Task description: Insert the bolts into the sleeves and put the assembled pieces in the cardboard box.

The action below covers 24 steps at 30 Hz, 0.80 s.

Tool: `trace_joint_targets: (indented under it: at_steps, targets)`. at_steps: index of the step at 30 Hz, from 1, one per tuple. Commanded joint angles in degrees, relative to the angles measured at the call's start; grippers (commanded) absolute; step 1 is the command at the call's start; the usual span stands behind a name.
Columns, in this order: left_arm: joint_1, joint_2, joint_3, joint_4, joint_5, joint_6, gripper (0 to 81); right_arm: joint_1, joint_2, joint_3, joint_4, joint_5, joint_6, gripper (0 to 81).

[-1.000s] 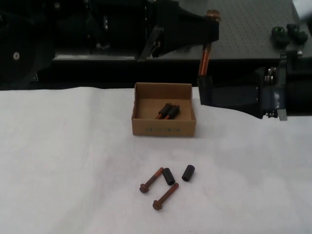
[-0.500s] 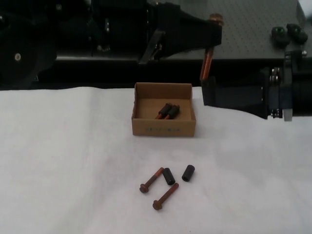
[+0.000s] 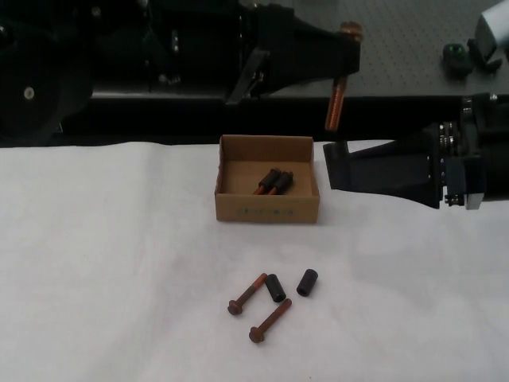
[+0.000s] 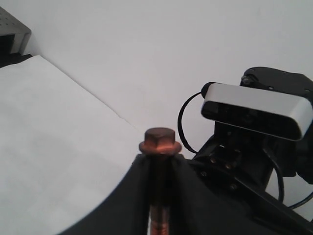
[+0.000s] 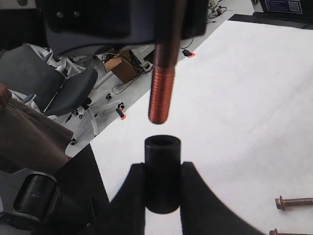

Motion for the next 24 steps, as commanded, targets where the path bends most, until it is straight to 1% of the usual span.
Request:
trace_joint_targets:
  at_steps: [1, 17, 20, 24]
  targets:
    - [-0.1, -0.7, -0.6, -0.7, -0.3, 0.7, 0.6, -0.1, -0.8, -0.3, -1.1, -0.9, -0.9, 2.6]
    - [-0.1, -0.7, -0.6, -0.7, 0.5, -0.8, 0.6, -0.1, -0.8, -0.3, -4.5, -0.4, 0.4, 2.6]
    - [-0.1, -0.7, -0.6, -0.7, 0.5, -1.0, 0.6, -0.1, -0.8, -0.3, -4.5, 1.7, 0.4, 2.6]
    - [-0.1, -0.7, -0.6, -0.7, 0.5, -1.0, 0.6, -0.1, -0.8, -0.3, -4.5, 2.5, 0.4, 2.6]
